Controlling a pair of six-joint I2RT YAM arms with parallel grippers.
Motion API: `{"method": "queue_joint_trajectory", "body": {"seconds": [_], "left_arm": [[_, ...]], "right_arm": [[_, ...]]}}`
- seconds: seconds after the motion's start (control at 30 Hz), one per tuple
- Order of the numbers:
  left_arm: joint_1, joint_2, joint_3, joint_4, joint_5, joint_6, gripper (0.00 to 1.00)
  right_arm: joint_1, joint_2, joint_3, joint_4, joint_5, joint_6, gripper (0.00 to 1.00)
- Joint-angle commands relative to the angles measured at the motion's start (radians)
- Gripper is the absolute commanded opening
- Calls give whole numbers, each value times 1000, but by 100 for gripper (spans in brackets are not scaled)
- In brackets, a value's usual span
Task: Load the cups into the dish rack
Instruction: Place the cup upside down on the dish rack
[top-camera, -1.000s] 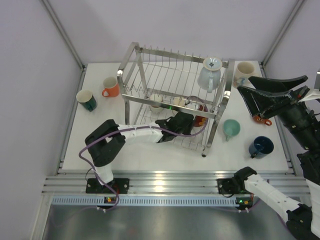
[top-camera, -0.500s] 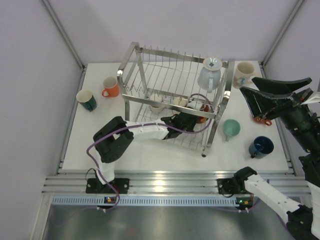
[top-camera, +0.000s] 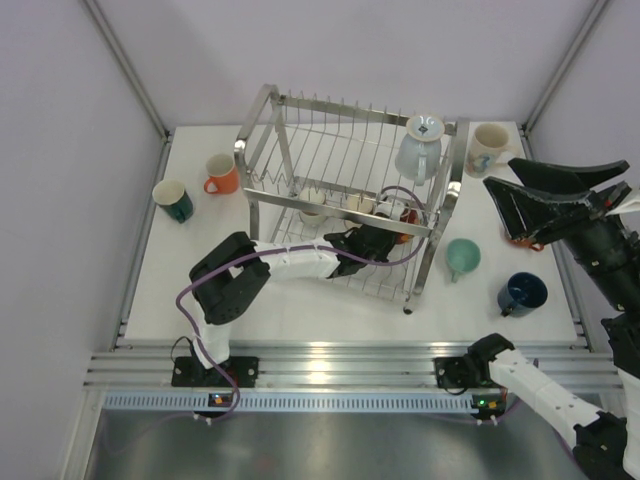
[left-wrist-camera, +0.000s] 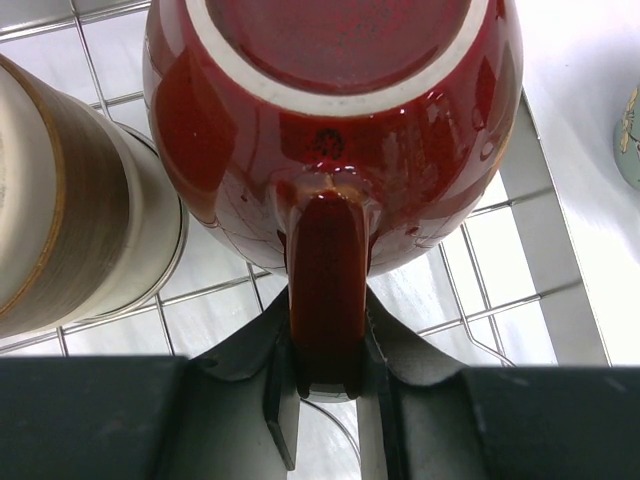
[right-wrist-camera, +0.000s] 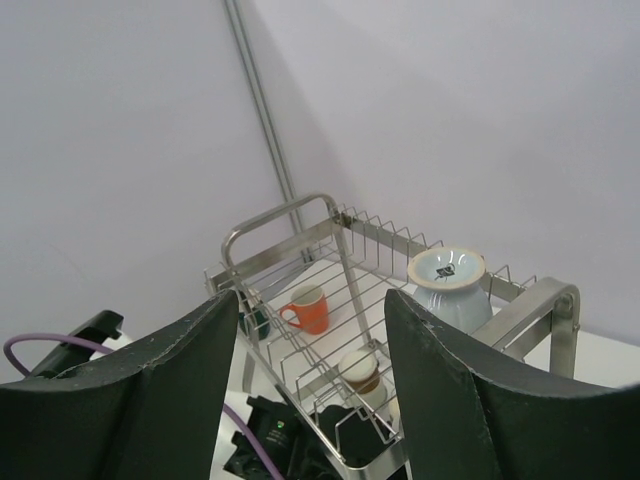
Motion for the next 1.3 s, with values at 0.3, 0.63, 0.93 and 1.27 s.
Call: {"method": "queue_joint_trajectory", "body": {"seconds": [0.3,0.63,0.93,1.27], "left_arm": [[3,-34,60,86,-23,-15,38],[-9,-84,19,46,-9,-30,38],[-18,-164,-87,25,58,-61,36],[-17,-219,-151,-14,233,-110,38]], "right_arm": [[-10,-22,3,-12,23,-19,61],[-10,-22,9,-35,22,-16,61],[-9,-19,6,-47,23,7,61],[-10,-5,35,-59,19,24,62]]}}
